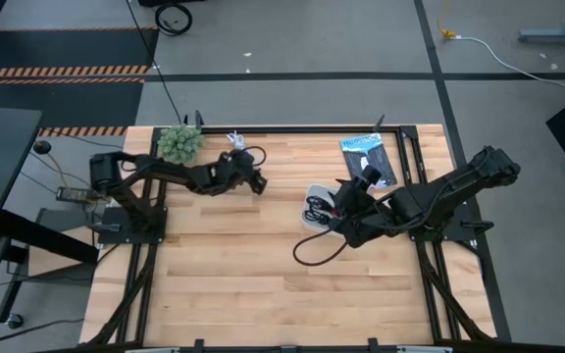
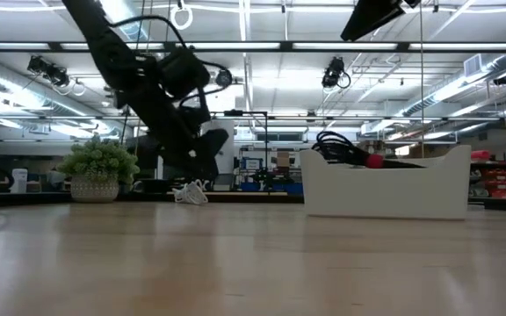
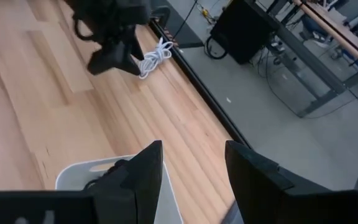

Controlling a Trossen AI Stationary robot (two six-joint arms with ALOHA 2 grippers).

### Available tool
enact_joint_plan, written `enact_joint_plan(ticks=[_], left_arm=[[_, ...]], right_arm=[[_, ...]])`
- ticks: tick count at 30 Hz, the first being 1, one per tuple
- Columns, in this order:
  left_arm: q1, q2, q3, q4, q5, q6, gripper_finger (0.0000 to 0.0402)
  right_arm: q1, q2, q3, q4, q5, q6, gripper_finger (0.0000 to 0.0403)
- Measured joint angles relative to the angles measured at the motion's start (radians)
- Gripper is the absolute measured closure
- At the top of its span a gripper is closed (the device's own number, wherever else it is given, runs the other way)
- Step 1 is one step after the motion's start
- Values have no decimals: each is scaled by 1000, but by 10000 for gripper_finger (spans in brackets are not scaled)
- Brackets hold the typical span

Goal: Pick and place USB-C Cables
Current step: Put the white charger cable into the white bin

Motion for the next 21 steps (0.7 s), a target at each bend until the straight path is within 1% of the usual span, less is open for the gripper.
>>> enact_joint_plan(ticks=[4,6,10,14,18,21], left_arm=[[28,62,22,-10,-4,-44,160],[38,83,22,-27,-15,-72,156],[55,113,22,-52,-34,-78,156],[49,114,22,-56,-33,-75,174],[30,104,23,-55,-35,-45,205],[38,104,23,-77,-35,-41,230]], right_arm=[[9,2,0,-3,0,-14,222],[16,2,0,-4,0,-15,222],[28,2,0,-5,3,-19,222],[37,2,0,-5,4,-19,222],[45,2,0,-5,7,-19,222],[51,2,0,-1,18,-19,222]])
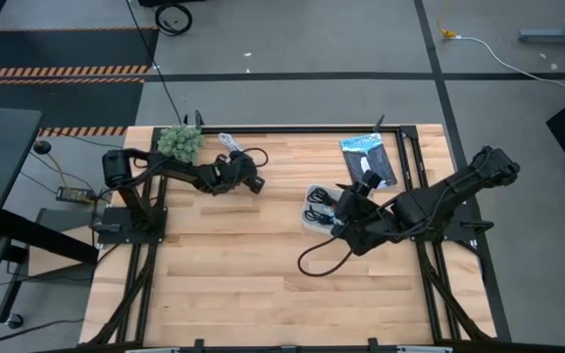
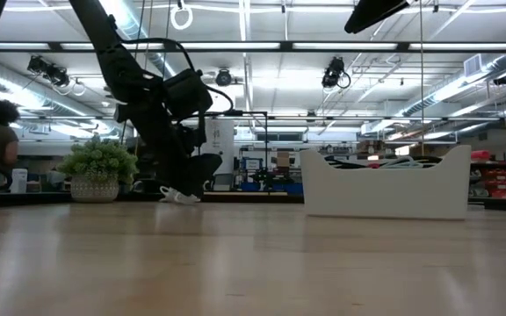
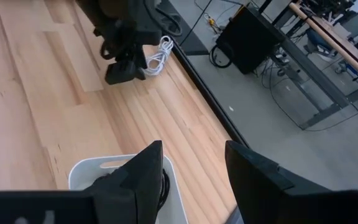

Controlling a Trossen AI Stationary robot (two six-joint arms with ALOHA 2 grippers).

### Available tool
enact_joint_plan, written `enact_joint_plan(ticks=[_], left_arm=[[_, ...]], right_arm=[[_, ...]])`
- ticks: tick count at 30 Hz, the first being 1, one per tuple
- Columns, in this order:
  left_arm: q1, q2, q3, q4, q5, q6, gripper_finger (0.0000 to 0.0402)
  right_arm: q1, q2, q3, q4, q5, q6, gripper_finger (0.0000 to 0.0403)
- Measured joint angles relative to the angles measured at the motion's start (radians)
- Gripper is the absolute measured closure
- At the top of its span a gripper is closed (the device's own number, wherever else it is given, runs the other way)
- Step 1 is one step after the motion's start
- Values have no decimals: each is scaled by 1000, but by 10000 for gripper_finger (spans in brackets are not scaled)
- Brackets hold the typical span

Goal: Pick and place USB-C Cables
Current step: Put the white charger cable into the white bin

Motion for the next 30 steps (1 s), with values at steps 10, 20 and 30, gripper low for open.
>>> enact_joint_plan(ticks=[10,20,30], left_arm=[[-12,-7,0,-9,-10,73,263],[52,1,0,-21,7,150,221],[82,38,1,7,14,203,279]], right_arm=[[6,0,0,10,6,5,222],[6,0,0,35,8,-5,222],[7,1,0,51,6,-11,222]])
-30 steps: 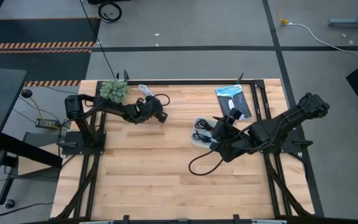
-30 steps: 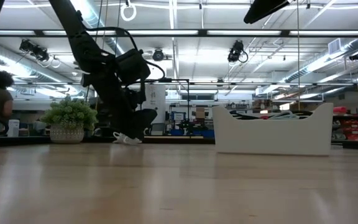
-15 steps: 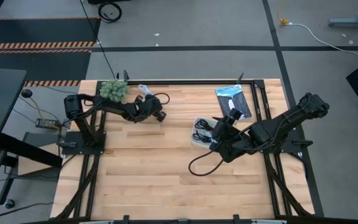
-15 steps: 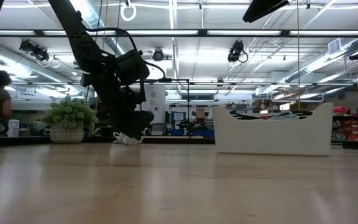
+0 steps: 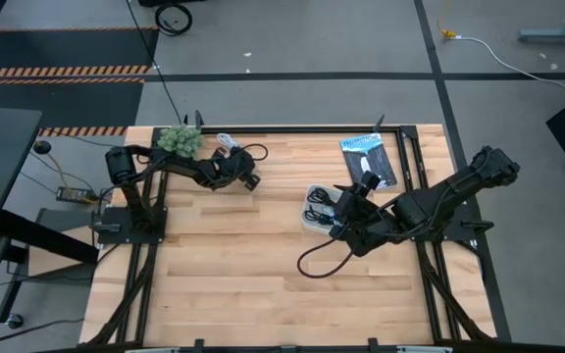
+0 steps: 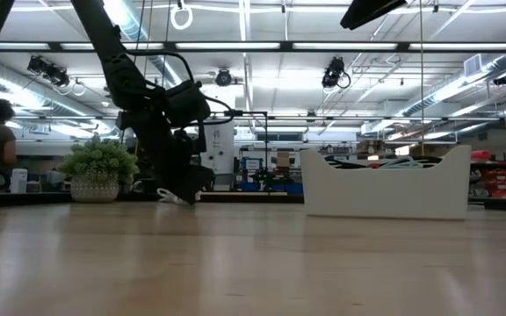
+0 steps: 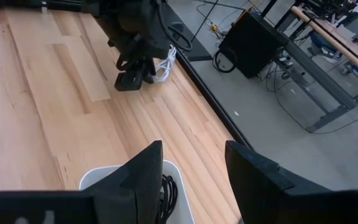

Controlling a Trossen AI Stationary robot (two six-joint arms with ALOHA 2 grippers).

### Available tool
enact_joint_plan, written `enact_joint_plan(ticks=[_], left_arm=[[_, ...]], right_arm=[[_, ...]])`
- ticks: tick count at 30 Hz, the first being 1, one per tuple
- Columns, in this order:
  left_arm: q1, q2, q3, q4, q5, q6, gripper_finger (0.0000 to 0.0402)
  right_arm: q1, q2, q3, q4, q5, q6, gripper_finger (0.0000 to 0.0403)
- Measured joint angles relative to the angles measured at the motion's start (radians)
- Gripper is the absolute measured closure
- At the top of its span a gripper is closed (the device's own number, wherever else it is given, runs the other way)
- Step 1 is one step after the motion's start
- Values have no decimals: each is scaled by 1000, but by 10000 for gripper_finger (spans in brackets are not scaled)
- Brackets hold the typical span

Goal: Pick and place USB-C Cables
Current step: Put the white charger cable into the white bin

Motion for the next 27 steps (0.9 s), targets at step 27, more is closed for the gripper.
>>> enact_joint_plan(ticks=[27], left_arm=[[-314,-518,-2,-38,350,-20,398]], right_arm=[[23,1,-139,207,-9,-146,222]])
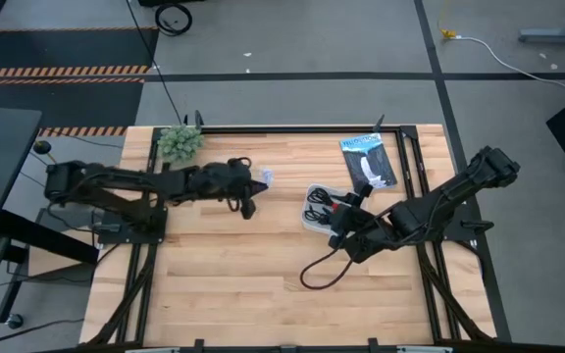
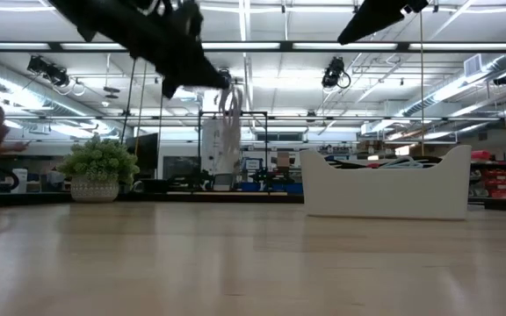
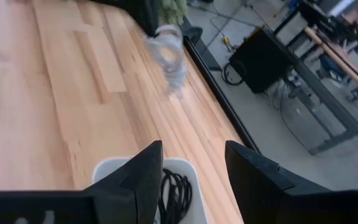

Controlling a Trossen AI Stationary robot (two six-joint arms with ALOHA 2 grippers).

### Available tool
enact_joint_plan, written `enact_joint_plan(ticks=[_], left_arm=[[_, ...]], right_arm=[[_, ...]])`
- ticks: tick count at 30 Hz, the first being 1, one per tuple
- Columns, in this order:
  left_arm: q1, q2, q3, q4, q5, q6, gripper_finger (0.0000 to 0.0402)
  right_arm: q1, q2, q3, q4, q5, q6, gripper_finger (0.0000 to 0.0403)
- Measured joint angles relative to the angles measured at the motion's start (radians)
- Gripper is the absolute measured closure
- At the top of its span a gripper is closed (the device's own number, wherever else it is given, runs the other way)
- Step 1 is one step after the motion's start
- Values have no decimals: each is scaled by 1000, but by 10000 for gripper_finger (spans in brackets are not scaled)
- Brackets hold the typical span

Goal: Pick and place USB-C Cables
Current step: Put the white charger cable into the white bin

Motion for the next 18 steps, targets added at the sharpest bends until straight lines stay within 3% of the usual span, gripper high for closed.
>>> enact_joint_plan(ticks=[11,18], left_arm=[[-162,-21,1,271,32,30,397],[-229,11,0,477,54,46,396]], right_arm=[[-5,0,-70,386,-32,-307,203],[-34,0,-103,484,-54,-395,171]])
